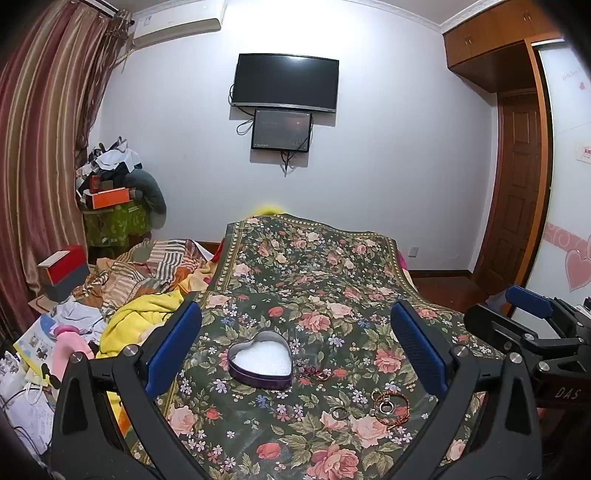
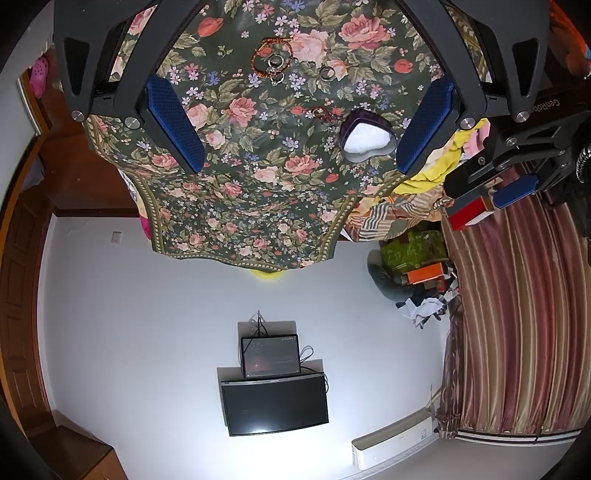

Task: Organize jewelry

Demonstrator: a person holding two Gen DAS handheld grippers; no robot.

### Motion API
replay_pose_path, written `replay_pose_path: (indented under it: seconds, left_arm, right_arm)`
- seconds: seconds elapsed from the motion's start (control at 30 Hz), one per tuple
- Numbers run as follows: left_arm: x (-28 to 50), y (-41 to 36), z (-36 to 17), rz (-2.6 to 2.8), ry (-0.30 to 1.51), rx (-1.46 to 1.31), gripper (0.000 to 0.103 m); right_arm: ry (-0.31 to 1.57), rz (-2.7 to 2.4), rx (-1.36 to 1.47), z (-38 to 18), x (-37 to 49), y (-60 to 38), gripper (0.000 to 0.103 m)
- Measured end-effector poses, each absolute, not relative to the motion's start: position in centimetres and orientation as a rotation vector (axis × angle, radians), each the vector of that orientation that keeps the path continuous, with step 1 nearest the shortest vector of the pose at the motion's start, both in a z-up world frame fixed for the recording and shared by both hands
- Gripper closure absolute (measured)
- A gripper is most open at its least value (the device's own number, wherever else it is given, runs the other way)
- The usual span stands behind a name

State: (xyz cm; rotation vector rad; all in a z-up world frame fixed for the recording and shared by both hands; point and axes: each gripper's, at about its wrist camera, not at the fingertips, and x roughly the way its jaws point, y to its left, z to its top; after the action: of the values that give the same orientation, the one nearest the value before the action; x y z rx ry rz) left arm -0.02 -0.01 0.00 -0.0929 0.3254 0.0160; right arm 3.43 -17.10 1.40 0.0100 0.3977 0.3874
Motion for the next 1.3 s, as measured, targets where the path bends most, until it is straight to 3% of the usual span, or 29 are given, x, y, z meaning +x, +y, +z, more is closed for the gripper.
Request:
replay_pose_path:
  seconds: [1.07,1.3]
  left_arm:
    - [-0.4,0.0,0.6,0.01,0.339,-0.081,0.0]
    - [1.9,0.3,-1.3,0.02,0.422,-0.077,0.0]
  right_arm:
    - [0.42,0.343,-0.014,0.6,3.6,-17.1,0.0]
    - [0.495,0.282,-0.031,-1.0,4.8,-18.1,0.0]
